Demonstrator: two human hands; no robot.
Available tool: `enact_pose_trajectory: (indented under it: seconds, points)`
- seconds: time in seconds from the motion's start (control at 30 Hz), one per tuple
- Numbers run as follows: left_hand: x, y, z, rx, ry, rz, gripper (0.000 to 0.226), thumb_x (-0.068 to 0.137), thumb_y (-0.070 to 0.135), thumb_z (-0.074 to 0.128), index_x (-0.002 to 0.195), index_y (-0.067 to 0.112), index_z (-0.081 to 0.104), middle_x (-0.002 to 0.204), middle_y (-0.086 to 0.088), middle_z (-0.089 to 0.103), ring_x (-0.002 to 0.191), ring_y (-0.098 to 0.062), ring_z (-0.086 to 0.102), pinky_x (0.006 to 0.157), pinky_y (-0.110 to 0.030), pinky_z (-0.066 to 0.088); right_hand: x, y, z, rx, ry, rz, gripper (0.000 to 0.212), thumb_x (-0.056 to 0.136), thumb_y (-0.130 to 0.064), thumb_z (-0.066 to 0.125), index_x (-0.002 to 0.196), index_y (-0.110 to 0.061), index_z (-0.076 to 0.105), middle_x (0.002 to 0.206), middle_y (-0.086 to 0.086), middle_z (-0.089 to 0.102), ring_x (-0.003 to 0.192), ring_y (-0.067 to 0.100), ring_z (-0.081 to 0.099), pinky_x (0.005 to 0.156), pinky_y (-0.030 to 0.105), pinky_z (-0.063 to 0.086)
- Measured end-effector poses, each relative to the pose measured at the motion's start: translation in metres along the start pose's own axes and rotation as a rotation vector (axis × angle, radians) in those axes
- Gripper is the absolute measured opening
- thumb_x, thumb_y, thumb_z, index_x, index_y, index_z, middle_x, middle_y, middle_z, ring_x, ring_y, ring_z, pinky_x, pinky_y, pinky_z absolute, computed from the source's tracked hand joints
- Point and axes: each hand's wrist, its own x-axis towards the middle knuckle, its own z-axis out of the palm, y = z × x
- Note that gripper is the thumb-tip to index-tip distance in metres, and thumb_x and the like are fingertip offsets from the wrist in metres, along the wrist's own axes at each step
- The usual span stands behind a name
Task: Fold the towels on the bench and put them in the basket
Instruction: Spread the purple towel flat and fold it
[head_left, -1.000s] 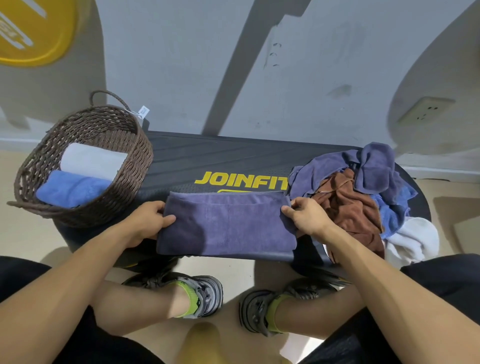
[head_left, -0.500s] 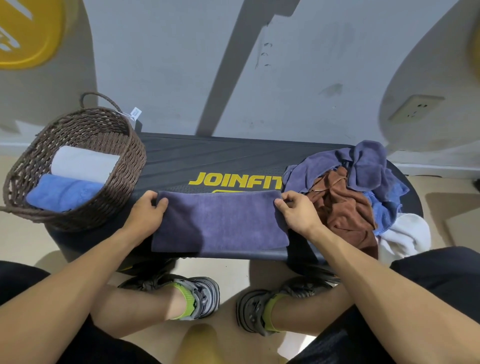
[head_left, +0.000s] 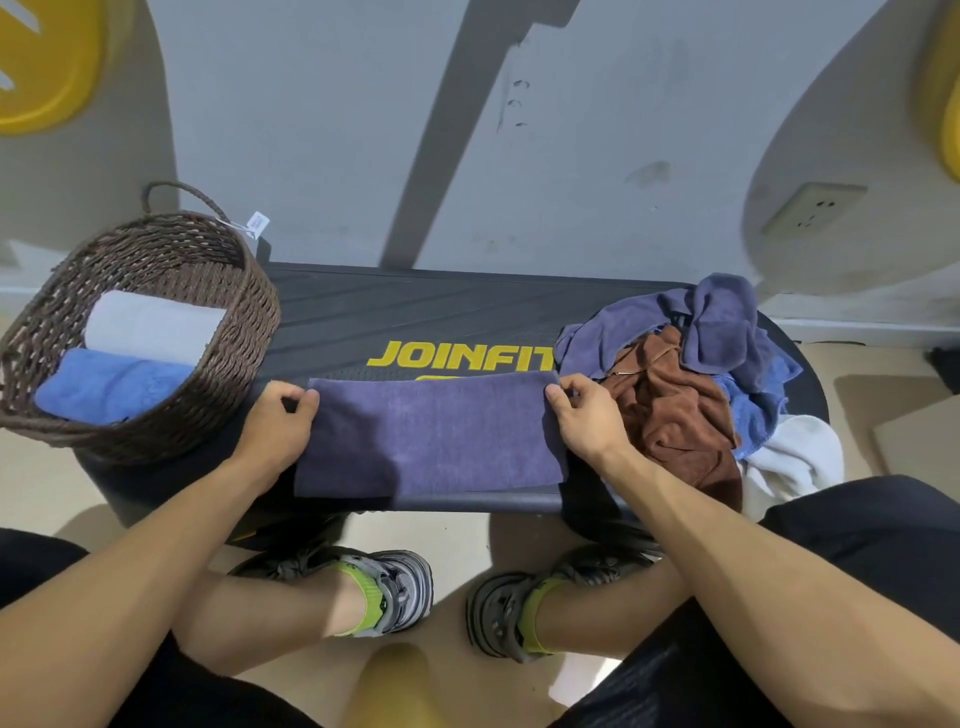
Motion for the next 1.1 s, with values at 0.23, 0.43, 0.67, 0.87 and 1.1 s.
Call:
enact_pose_trajectory:
  seconds: [0.23,0.43,0.67,0.87,1.1]
  points:
    - [-0.008,0.004,-0.008,0.301,-0.077,0.001,0.021,0.093,0.03,0.063,0.081,0.015,0.054,0.073,-0.007,0.064,0.078,-0.033,0.062,0.07,-0.038,0.046,-0.001,-0.002,0.001,-0.122,-0.026,0.059,0.019,0.093,-0.03,0.065,0.095,-0.011,0.063,0.083,0.005,0.071,0.085,0.026,0.066,0.074,0.033,0.049]
    - [-0.015,0.016,-0.008,0.515,0.073,0.062,0.025,0.092,0.032,0.061,0.095,0.013,0.045,0.094,-0.019,0.064,0.09,-0.044,0.062,0.073,-0.043,0.043,-0.003,-0.009,0.001,-0.368,-0.017,0.056,0.037,0.095,-0.041,0.058,0.095,-0.005,0.065,0.092,0.015,0.072,0.093,0.034,0.066,0.084,0.043,0.054]
    - [-0.056,0.069,0.033,0.548,0.127,0.607,0.031,0.081,0.018,0.049,0.105,0.004,0.062,0.107,-0.02,0.058,0.099,-0.04,0.055,0.088,-0.05,0.047,-0.009,-0.017,-0.003,-0.674,-0.14,0.066,0.06,0.076,-0.071,0.065,0.081,-0.012,0.057,0.079,0.006,0.062,0.076,0.027,0.062,0.065,0.034,0.05]
    - [-0.081,0.066,0.107,0.641,-0.032,0.508,0.057,0.096,0.032,0.05,0.149,0.015,0.038,0.161,-0.013,0.024,0.149,-0.033,0.017,0.117,-0.056,0.017,-0.019,-0.013,0.015,-0.527,-0.123,-0.218,0.026,0.084,-0.032,0.068,0.097,-0.013,0.055,0.107,0.012,0.057,0.103,0.034,0.055,0.083,0.035,0.043]
    - [-0.086,0.047,0.123,0.732,-0.015,0.467,0.062,0.1,0.036,0.045,0.156,0.021,0.024,0.164,-0.007,0.012,0.152,-0.03,0.007,0.117,-0.06,0.014,-0.016,-0.013,0.017,0.025,-0.114,0.174,0.048,0.073,-0.043,0.083,0.092,-0.006,0.062,0.083,0.005,0.068,0.076,0.022,0.064,0.064,0.033,0.048]
